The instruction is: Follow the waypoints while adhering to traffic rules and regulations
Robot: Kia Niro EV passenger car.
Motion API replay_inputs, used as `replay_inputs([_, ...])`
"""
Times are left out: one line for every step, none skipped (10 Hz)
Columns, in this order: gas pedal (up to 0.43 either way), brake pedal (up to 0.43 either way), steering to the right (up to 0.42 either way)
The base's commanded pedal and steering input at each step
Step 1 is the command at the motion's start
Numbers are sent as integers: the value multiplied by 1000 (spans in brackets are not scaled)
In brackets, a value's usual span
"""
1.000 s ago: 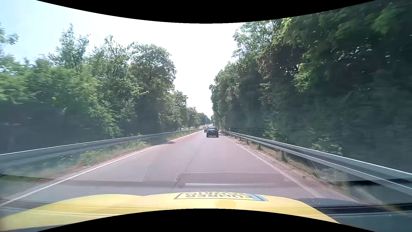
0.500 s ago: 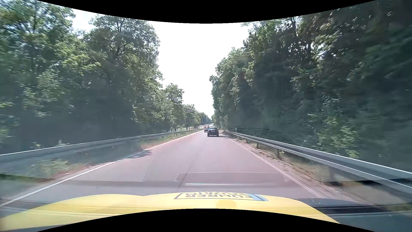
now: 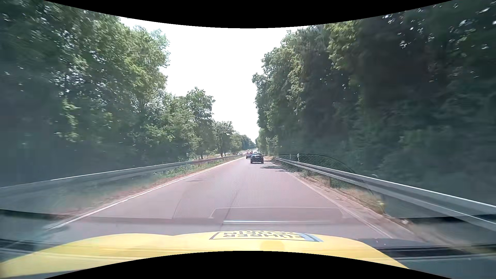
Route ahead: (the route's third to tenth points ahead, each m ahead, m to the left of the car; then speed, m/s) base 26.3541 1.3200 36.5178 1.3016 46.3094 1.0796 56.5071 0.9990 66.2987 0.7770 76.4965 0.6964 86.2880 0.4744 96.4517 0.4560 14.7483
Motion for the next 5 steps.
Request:
replay_inputs([67,0,-1])
replay_inputs([67,0,-2])
replay_inputs([67,0,-1])
replay_inputs([67,0,-1])
replay_inputs([67,0,-1])
